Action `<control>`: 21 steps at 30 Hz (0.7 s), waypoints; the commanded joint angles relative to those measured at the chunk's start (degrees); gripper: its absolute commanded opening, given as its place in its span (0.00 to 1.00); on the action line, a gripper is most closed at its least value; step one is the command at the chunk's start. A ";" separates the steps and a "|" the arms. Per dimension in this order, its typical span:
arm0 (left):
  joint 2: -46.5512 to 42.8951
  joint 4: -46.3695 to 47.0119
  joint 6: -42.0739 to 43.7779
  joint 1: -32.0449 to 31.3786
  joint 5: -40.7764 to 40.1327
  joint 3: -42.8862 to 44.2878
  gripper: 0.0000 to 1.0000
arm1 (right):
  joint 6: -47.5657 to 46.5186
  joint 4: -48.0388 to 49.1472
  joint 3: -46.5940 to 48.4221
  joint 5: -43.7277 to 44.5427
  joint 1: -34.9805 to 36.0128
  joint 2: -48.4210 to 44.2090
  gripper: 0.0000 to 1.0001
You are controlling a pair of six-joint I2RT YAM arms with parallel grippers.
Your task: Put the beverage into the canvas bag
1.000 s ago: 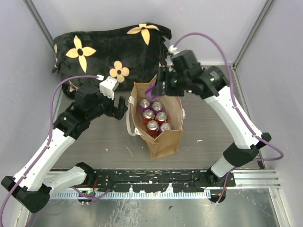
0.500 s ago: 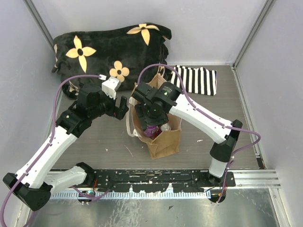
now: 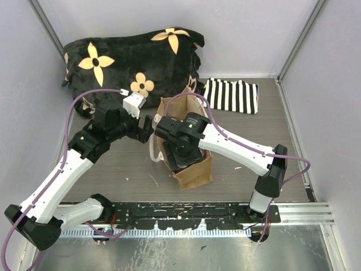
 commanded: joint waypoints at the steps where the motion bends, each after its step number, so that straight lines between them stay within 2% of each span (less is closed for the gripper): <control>1: 0.28 1.45 1.54 0.26 1.98 -0.06 0.98 | 2.82 -0.15 0.43 -0.80 0.74 -4.09 0.01; 8: -0.83 -0.38 1.74 0.26 2.90 -0.94 0.98 | 0.89 1.11 -0.45 0.49 0.73 -0.34 0.01; 21: -1.43 -0.33 2.02 0.30 2.66 -1.85 0.98 | -0.86 6.05 -8.07 -2.46 0.73 1.90 0.01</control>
